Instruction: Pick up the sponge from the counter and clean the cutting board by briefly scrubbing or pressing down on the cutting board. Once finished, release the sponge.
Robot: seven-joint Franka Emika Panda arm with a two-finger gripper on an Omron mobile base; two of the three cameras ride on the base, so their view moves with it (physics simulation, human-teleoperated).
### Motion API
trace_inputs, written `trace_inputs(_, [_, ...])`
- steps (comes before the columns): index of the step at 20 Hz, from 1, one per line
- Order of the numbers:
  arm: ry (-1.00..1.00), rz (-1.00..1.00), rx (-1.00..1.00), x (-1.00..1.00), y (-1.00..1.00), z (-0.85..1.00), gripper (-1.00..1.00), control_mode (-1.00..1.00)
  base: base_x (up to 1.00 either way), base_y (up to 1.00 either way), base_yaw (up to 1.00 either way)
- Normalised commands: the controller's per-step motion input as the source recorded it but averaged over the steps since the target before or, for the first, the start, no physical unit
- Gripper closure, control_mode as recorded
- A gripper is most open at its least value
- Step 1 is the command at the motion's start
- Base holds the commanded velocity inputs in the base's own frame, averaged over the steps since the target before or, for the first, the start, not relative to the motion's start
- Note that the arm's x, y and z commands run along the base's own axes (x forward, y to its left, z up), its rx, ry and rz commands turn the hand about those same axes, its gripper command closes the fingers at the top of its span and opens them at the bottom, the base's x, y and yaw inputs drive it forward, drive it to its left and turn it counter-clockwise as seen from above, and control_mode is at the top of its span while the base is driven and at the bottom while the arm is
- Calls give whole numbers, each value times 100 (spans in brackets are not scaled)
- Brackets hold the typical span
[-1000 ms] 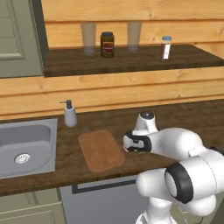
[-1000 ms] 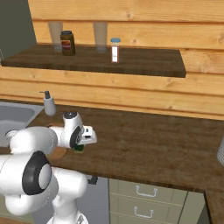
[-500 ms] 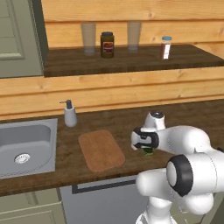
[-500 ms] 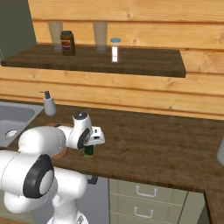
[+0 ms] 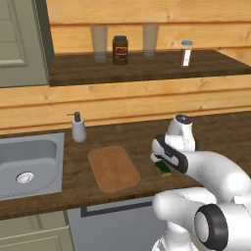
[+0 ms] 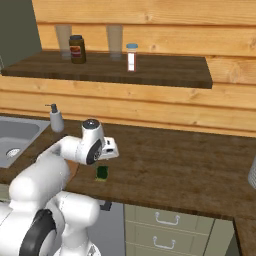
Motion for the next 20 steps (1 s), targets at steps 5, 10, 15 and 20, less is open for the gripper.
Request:
trace_inputs(5, [-1, 0, 4, -81, 3, 83, -100, -100, 0, 0, 0])
trace_inputs(10, [-8, -10, 2, -74, 3, 89, -100, -100, 0, 0, 0])
trace_inputs(15, [-25, -32, 0, -95, 13, 54, -100, -100, 0, 0, 0])
trace_inputs(20, [-32, -24, 0, -88, 16, 50, -100, -100, 0, 0, 0])
